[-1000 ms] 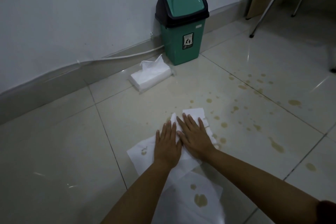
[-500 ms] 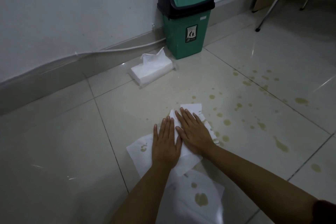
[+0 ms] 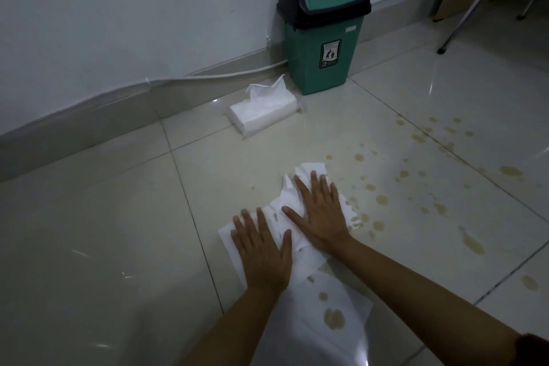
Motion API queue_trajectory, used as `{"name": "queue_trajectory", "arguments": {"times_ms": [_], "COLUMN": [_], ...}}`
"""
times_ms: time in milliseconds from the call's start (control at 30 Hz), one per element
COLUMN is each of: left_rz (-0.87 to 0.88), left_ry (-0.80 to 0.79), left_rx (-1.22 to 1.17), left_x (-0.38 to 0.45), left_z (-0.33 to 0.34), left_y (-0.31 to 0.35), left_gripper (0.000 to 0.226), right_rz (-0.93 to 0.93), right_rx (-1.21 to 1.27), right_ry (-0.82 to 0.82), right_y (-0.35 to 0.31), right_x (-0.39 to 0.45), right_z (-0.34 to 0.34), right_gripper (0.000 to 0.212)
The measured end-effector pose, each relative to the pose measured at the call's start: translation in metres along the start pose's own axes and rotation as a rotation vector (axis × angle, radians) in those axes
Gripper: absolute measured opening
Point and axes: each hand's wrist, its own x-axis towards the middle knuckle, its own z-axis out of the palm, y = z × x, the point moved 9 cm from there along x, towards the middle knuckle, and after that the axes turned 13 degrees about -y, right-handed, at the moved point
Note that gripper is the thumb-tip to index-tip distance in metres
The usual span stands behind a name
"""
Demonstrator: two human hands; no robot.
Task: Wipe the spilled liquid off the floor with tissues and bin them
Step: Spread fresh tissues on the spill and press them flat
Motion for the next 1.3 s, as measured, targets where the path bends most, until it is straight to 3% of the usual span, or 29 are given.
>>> {"name": "queue_trajectory", "arguments": {"times_ms": [267,600,833,900,1100,1200,1300], "left_rz": [-0.155,-0.080,0.008,0.032,0.087,0.151,0.325], "left_ry": [-0.027,-0.014,-0.089,-0.105,-0.075,-0.050,-0.055], "left_rx": [-0.005,0.038,-0.030,-0.143,-0.923,-0.781,-0.509], "left_x": [0.000,0.017,0.050,0.053,0.048,0.045,0.040], "left_z": [0.003,0.008,0.013,0.009,-0.007,-0.012,-0.018], "left_y": [-0.009,-0.007,-0.015,-0.016,-0.034,-0.039,-0.025], "left_gripper": [0.087,0.079,0.063,0.060,0.052,0.052,0.053], "right_rz": [-0.147,-0.247,-0.293,-0.311,-0.340,-0.383,-0.414], "right_rx": [-0.071,-0.103,-0.041,0.013,0.009,-0.067,0.189], "right_ry": [-0.025,-0.022,-0.031,-0.053,-0.137,-0.112,-0.104], "right_y": [-0.017,-0.030,-0.035,-0.036,-0.050,-0.055,-0.053], "right_x": [0.010,0.021,0.029,0.027,0.016,0.011,0.008], "right_z": [0.003,0.005,0.002,0.001,0.011,0.016,0.005], "right_gripper": [0.064,0.055,0.051,0.051,0.082,0.083,0.070]}}
